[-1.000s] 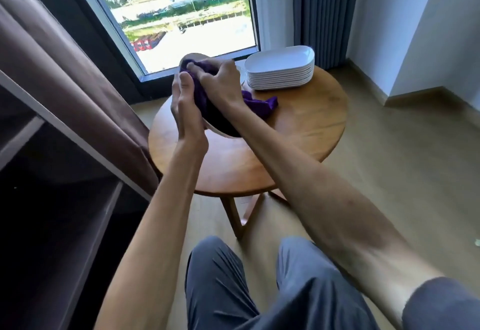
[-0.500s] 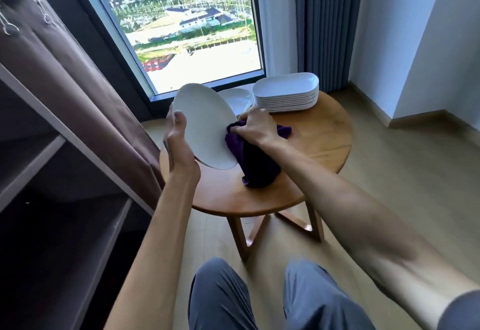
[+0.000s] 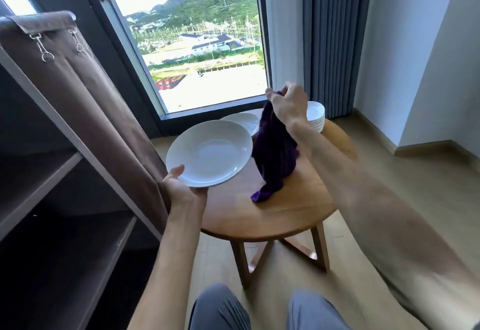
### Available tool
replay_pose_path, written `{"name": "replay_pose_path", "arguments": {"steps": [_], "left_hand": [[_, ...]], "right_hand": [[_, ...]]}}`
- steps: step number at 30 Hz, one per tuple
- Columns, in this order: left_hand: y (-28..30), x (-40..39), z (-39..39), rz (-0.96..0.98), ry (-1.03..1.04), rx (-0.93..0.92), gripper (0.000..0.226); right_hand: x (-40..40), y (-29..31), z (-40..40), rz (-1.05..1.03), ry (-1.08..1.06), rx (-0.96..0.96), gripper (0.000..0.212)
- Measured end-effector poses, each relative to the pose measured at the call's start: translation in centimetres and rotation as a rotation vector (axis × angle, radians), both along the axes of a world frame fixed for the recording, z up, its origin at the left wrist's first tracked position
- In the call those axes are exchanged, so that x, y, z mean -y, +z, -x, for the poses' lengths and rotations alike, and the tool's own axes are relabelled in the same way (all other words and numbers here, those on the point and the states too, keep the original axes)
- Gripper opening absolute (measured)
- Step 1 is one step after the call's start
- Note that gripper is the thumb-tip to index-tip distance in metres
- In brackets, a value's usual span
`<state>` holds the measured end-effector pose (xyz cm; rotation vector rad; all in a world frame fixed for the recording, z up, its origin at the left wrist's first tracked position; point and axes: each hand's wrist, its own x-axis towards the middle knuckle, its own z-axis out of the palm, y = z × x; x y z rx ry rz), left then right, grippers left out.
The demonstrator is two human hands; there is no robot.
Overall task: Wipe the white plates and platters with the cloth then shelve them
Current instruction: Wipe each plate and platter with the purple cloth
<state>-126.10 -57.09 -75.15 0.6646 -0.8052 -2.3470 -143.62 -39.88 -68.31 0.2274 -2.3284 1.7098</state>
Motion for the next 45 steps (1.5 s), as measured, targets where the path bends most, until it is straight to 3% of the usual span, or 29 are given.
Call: {"name": "replay_pose_path", "arguments": {"steps": [4, 5, 6, 8, 10, 14, 16, 18, 19, 20, 22, 23, 25, 27, 28, 30, 33, 34, 38, 40, 43, 45], "left_hand": [[0.5, -1.1, 1.3, -0.066, 0.060, 0.024, 0.052], [0.5, -1.3, 1.5, -0.073, 0.066, 0.032, 0.052], [0.5, -1.5, 1.5, -0.073, 0.071, 0.037, 0.051], [0.3, -2.0, 1.2, -0.057, 0.072, 0.041, 0.048], [0.2, -2.3, 1.0, -0.028, 0.063, 0.049, 0.043], [0.2, -2.2, 1.1, 0.035, 0.060, 0.053, 0.038], [0.5, -2.1, 1.3, 0.058, 0.055, 0.035, 0.037], [0.6, -2.1, 1.7, 0.151, 0.039, 0.024, 0.041], [0.6, -2.2, 1.9, 0.280, 0.065, 0.058, 0.046], [0.6, -2.2, 1.8, 0.529, 0.115, 0.141, 0.054], [0.5, -2.1, 0.9, 1.255, 0.283, 0.294, 0.072], [0.4, -1.8, 0.3, 1.649, 0.339, 0.266, 0.076], [0.7, -1.6, -0.2, 2.286, 0.240, 0.222, 0.068], [1.3, -2.0, -0.1, 2.516, 0.086, 0.392, 0.058], [1.9, -2.2, 0.0, 2.494, 0.048, 0.471, 0.053], [3.2, -2.2, 0.3, 2.433, 0.029, 0.421, 0.034], [4.3, -1.7, 0.4, 2.365, -0.070, 0.238, 0.004], [4.6, -1.8, 0.3, 2.302, -0.121, 0.228, 0.005], [5.0, -2.3, -0.1, 2.031, -0.200, 0.217, 0.028], [5.6, -2.4, -0.6, 1.921, -0.209, 0.182, 0.032], [6.5, -2.0, -1.6, 1.659, -0.270, 0.058, 0.024], [7.0, -1.9, -1.8, 1.428, -0.274, -0.073, 0.024]], "right_hand": [[0.9, 1.4, -3.6, 0.124, 0.642, 0.064, 0.022], [1.1, 0.6, -4.0, 0.140, 0.698, 0.050, 0.017], [1.3, -0.5, -4.4, 0.133, 0.654, 0.001, 0.017], [1.7, -3.0, -4.6, 0.043, 0.350, -0.121, 0.040], [2.1, -5.4, -5.3, 0.165, 0.192, 0.039, 0.065], [2.2, -8.1, -5.9, 0.599, 0.480, 0.531, 0.059], [2.2, -8.7, -6.1, 0.695, 0.548, 0.610, 0.052], [2.7, -8.8, -6.1, 0.751, 0.470, 0.610, 0.041], [2.9, -8.6, -6.1, 0.778, 0.413, 0.611, 0.037], [3.0, -8.4, -6.1, 0.805, 0.373, 0.619, 0.036], [2.9, -7.8, -5.8, 0.813, 0.340, 0.621, 0.037], [2.7, -7.6, -5.6, 0.797, 0.345, 0.614, 0.037], [2.0, -7.0, -5.0, 0.729, 0.381, 0.605, 0.034], [1.3, -6.0, -4.7, 0.650, 0.434, 0.581, 0.023], [1.1, -5.5, -4.7, 0.619, 0.456, 0.563, 0.018], [0.7, -4.4, -4.6, 0.560, 0.463, 0.521, 0.016], [0.6, -2.8, -4.7, 0.405, 0.380, 0.359, 0.076], [0.6, -2.2, -4.9, 0.367, 0.349, 0.242, 0.080], [0.7, -1.1, -6.6, 0.378, 0.351, -0.238, 0.046], [0.5, -1.1, -6.1, 0.305, 0.398, -0.342, 0.035], [0.1, 0.6, -4.2, 0.268, 0.437, -0.199, 0.058], [0.1, 1.4, -3.3, 0.323, 0.422, -0.008, 0.050]]}}
